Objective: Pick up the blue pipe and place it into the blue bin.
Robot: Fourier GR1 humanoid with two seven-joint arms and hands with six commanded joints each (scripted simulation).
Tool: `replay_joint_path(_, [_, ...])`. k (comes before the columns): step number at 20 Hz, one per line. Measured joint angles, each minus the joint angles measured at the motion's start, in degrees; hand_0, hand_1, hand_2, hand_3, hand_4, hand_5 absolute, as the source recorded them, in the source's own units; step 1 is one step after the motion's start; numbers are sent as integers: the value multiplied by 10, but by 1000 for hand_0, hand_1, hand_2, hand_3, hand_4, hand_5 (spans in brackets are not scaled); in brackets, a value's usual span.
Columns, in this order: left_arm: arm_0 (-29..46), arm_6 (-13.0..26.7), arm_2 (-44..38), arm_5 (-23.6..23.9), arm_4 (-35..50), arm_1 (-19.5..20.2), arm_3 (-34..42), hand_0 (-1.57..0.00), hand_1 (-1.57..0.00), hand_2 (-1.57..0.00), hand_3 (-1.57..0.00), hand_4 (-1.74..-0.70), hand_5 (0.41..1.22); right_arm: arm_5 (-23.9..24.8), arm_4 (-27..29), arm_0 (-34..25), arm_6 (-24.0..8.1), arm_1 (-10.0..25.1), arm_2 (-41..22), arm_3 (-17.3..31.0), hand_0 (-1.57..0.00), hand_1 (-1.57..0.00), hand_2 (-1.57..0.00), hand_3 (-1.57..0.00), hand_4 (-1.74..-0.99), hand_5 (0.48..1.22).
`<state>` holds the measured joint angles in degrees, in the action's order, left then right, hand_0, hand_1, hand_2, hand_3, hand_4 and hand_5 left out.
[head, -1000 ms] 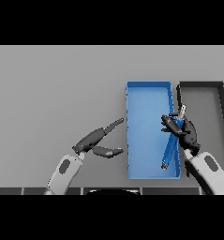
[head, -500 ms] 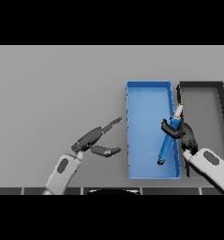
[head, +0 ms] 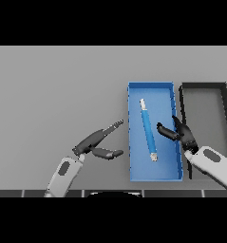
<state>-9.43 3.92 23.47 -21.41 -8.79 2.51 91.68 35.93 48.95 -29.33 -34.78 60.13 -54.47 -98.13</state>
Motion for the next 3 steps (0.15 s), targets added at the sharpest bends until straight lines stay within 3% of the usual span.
replay_joint_path(3, [-5,0,-9,1,3,5,-3,1,1,1,1,-930,495,-4,1,-2,0,9,-10,-16,-19,-17,-17,-4,-1084,714])
